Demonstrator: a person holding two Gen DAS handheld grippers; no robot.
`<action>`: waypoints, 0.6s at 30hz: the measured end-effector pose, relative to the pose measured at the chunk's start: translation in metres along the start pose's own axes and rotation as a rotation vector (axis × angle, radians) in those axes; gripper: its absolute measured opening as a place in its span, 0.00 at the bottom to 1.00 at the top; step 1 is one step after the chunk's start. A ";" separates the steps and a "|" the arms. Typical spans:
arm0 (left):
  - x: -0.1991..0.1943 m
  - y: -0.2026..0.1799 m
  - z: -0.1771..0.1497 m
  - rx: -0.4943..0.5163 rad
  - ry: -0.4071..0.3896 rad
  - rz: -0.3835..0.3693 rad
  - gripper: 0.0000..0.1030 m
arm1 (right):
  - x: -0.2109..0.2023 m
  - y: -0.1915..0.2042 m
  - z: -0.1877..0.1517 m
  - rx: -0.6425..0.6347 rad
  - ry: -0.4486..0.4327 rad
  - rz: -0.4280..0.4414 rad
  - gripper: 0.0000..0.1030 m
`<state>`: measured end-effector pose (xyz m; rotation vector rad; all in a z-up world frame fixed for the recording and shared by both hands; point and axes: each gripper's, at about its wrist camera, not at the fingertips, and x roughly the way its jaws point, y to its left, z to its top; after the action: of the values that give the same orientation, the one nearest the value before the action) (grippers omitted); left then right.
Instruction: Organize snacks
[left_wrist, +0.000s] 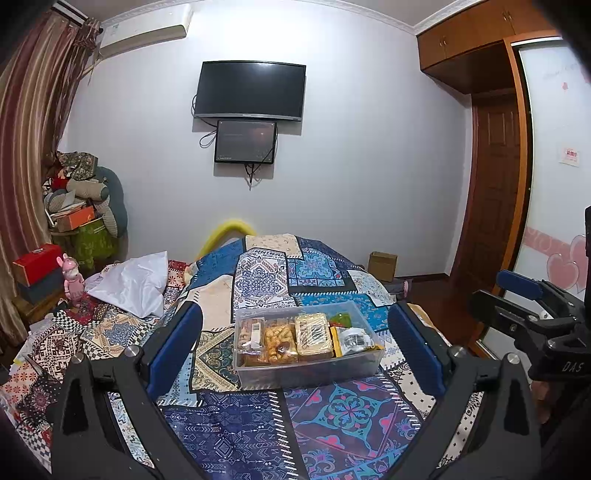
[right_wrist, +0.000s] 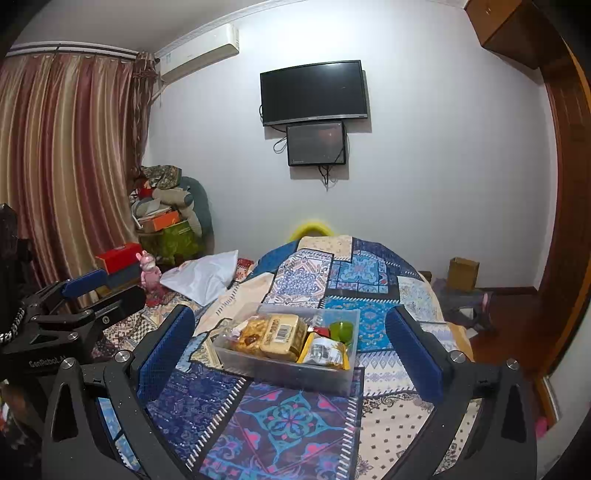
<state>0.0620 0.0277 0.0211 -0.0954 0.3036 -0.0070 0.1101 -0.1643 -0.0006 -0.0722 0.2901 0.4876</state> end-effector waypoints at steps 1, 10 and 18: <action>0.001 0.001 0.000 -0.002 0.001 -0.002 0.99 | 0.000 0.000 0.000 0.000 0.000 0.000 1.00; 0.006 0.003 -0.004 -0.017 0.012 -0.012 0.99 | 0.004 0.001 -0.002 -0.003 0.008 0.001 1.00; 0.007 0.002 -0.007 -0.011 0.008 -0.018 0.99 | 0.007 -0.002 -0.003 0.005 0.017 0.006 1.00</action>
<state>0.0667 0.0294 0.0126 -0.1088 0.3105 -0.0232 0.1161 -0.1632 -0.0054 -0.0703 0.3082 0.4918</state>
